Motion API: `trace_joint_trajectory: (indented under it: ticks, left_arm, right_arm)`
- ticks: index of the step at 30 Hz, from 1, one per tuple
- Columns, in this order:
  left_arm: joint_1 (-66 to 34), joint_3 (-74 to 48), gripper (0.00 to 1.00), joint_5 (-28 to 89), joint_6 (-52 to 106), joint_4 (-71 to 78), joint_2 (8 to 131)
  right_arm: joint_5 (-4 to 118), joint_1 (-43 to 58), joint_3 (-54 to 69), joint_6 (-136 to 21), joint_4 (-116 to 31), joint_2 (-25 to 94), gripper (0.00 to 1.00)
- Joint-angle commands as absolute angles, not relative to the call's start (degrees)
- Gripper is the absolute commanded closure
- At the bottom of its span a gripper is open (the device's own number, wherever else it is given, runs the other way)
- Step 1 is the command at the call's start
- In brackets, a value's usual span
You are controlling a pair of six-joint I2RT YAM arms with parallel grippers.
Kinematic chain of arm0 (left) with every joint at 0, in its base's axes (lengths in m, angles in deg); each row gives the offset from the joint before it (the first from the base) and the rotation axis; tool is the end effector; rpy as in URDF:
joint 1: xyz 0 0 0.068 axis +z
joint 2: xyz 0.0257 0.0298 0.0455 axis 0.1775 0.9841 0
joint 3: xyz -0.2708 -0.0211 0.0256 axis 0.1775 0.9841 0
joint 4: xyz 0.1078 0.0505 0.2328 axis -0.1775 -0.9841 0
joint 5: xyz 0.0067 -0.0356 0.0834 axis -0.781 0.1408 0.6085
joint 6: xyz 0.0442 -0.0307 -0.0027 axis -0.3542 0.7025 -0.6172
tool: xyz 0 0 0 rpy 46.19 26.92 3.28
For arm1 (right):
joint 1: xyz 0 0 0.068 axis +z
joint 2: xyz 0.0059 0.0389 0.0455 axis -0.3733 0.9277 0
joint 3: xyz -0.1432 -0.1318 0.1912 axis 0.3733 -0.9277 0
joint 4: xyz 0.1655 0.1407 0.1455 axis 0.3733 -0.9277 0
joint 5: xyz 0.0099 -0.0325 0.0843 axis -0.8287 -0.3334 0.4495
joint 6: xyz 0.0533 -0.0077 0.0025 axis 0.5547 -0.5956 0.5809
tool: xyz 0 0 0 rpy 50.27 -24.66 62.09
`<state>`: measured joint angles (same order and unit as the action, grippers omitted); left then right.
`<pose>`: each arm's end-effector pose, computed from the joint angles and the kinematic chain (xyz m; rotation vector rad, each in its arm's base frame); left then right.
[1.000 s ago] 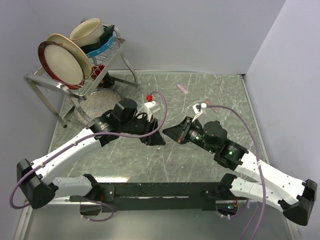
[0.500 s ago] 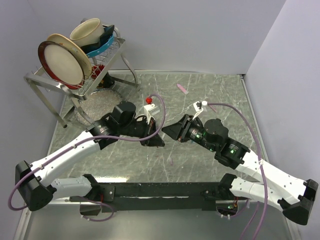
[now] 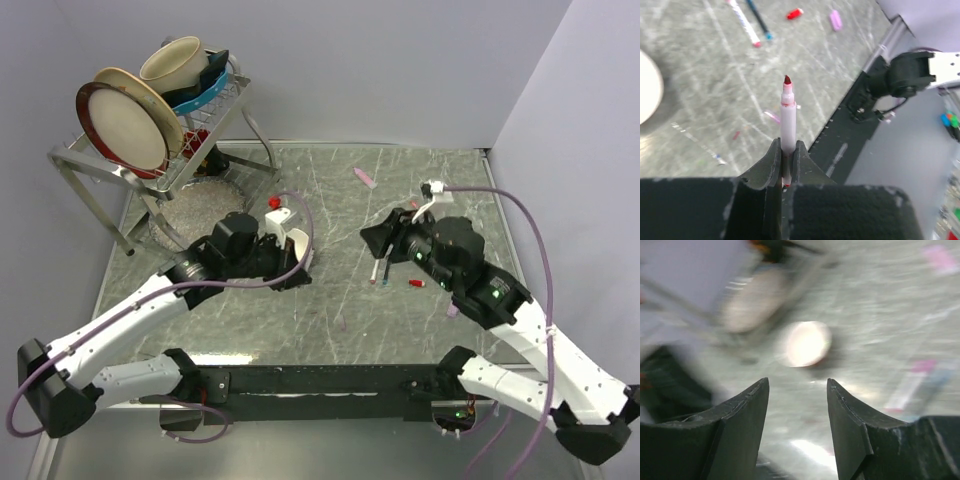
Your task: Insert the pens into the pen caps
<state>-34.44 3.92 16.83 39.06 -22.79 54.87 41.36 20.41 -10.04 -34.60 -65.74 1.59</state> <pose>0.1561 -0.1731 0.3287 0.6591 2.1393 -1.0933 0.1368 0.1178 0.3841 -0.1029 1.8786 0.7550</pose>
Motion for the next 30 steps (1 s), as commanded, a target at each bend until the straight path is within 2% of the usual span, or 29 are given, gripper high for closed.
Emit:
trace_joint_trajectory:
  ticks: [1,5,7,11,12,20,25,30]
  left_arm:
    - [-34.2,5.5,0.99,22.8,36.4,-23.8,49.6]
    - [-34.2,10.3,0.99,26.0,35.5,-22.0,43.1]
    - [-34.2,12.5,0.99,26.9,35.7,-19.9,40.5]
    - [-34.2,18.3,0.99,28.5,36.5,-17.7,34.4]
    - [-34.2,19.0,0.99,28.7,36.6,-17.5,33.7]
    - [-34.2,22.1,0.99,29.8,35.7,-15.5,28.7]
    - [-34.2,21.7,0.99,27.9,35.2,-15.5,29.9]
    - [-34.2,21.5,0.99,26.4,34.7,-15.4,31.2]
  right_arm:
    - [44.2,13.7,-8.9,-55.8,-74.5,8.4,0.42]
    - [42.8,10.7,-10.3,-66.4,-80.3,15.0,0.44]
    - [43.0,5.0,-10.3,-65.3,-82.2,18.8,0.48]
    - [44.2,-7.3,-9.4,-45.3,-80.1,22.7,0.53]
    - [42.7,-10.4,-8.5,-34.1,-82.4,24.1,0.53]
    - [35.3,-12.3,-9.8,6.5,-88.8,24.9,0.52]
    - [29.5,-12.9,-3.9,22.0,-102.4,30.8,0.50]
    - [34.8,-14.3,-5.4,25.8,-101.9,37.9,0.50]
